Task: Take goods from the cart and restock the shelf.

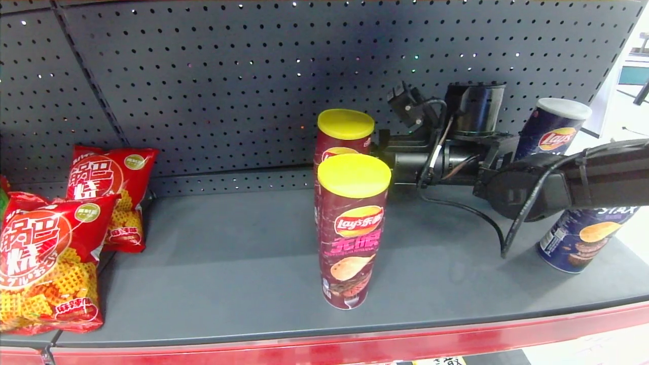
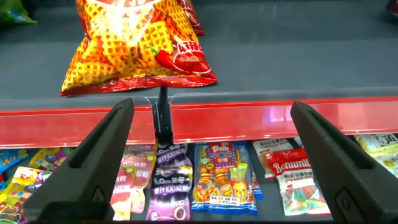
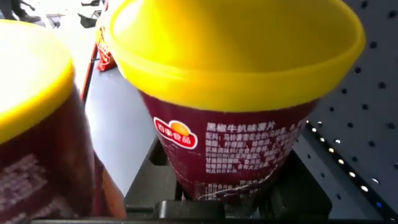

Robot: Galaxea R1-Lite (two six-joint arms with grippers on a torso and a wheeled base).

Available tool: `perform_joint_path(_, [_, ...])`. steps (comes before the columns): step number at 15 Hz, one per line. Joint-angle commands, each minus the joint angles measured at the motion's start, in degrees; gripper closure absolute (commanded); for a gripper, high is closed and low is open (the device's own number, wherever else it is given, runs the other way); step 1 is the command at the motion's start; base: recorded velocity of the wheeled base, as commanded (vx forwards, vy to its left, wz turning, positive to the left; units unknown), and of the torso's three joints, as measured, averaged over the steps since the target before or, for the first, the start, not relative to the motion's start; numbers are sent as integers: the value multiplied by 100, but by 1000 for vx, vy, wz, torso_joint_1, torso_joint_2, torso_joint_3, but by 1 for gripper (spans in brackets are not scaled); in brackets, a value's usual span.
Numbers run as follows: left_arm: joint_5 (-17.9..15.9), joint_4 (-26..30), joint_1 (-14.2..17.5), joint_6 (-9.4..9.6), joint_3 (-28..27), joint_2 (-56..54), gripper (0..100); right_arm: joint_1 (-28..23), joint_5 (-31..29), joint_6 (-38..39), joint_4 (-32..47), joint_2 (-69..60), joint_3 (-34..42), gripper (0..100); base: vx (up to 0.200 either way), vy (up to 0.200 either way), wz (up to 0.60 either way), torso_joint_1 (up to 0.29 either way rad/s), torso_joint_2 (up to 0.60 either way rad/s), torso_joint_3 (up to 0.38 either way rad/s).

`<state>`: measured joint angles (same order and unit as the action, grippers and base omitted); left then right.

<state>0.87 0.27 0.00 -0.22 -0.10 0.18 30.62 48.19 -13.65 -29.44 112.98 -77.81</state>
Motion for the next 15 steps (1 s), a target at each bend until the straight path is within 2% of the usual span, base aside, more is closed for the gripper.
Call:
perform_joint_path(1, [1,0,0,-4,1,17,0,-12,-29,12,0,233,-199,100,0,0,0,0,0,0])
perform_joint_path(13, [1,0,-9,-4,1,8,0,-118,6,91,-9,470,-208,100,0,0,0,0,0,0])
perform_joint_path(14, [1,0,-9,-4,1,8,0,-109,6,82,-9,514,-208,0,0,0,0,0,0,0])
perform_joint_path(15, [1,0,-9,-4,1,8,0,-109,-3,73,-9,541,-226,0,0,0,0,0,0,0])
